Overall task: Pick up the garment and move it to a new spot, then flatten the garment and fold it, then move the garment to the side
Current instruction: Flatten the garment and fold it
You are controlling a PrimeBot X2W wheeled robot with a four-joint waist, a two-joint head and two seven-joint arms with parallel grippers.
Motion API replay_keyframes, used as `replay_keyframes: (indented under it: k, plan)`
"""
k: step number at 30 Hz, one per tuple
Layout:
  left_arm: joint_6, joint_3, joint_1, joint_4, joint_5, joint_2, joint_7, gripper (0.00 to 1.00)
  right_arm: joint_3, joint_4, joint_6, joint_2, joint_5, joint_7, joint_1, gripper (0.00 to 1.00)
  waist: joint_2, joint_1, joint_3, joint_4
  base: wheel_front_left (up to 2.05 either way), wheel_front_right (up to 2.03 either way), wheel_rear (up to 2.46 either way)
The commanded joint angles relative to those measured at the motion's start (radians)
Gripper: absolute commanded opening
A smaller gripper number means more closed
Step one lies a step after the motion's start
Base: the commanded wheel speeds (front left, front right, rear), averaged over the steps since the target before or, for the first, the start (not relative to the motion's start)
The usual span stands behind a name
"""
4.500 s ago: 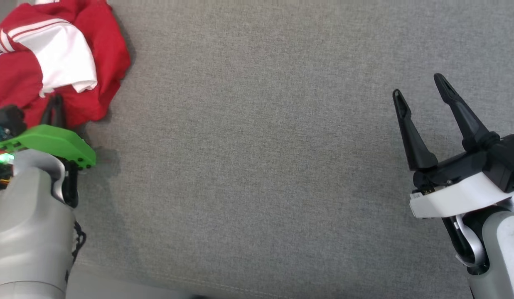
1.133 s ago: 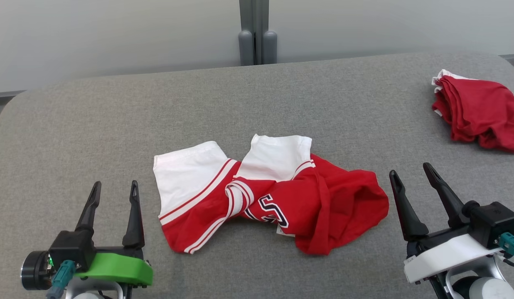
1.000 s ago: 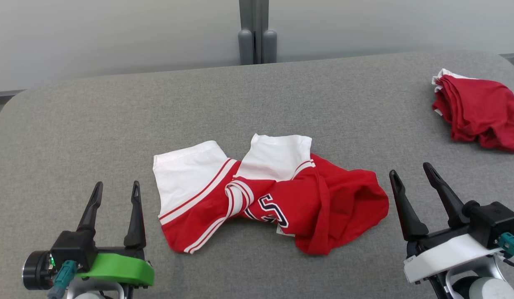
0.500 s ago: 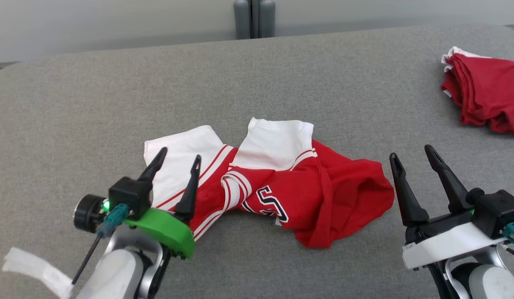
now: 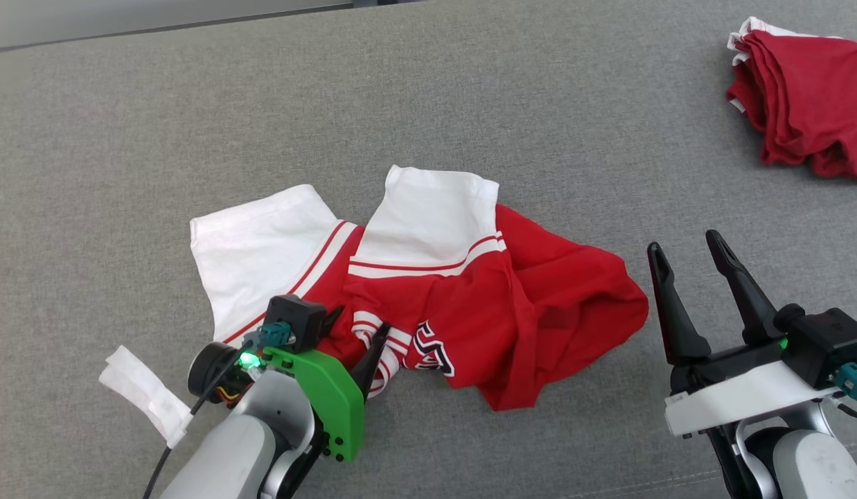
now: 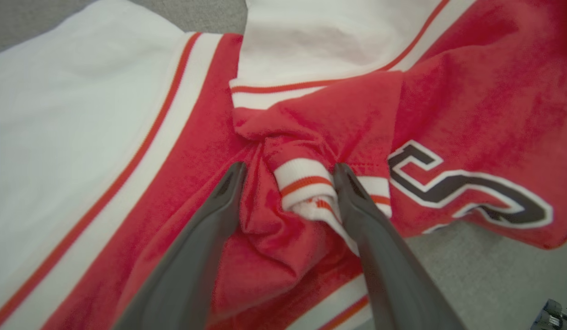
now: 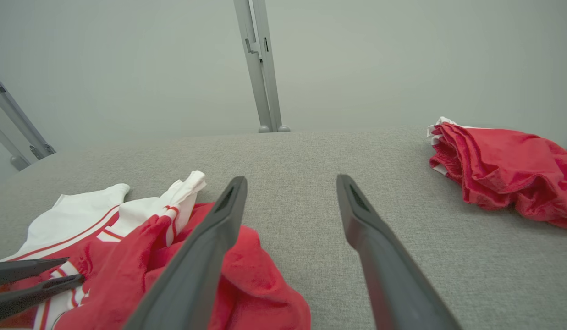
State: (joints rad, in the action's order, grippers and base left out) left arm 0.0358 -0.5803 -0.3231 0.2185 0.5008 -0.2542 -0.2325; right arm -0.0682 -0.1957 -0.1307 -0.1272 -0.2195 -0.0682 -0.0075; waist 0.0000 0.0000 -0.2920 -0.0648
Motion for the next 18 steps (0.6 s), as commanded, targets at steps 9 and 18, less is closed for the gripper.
replay_keyframes:
  k: [9,18]
  plan:
    - [-0.032,0.018,0.013,-0.047,-0.013,-0.02,0.041,0.0,0.013,0.012,0.0,0.0,-0.007,-0.011,-0.02,1.0,0.0,0.0,0.001,0.019,0.0,0.0,0.0]
    - [-0.154,0.163,0.152,-0.136,0.035,-0.122,0.073,0.0,0.053,0.013,0.0,-0.002,-0.005,-0.012,-0.011,1.0,0.0,0.0,0.01,0.035,0.0,0.0,0.0]
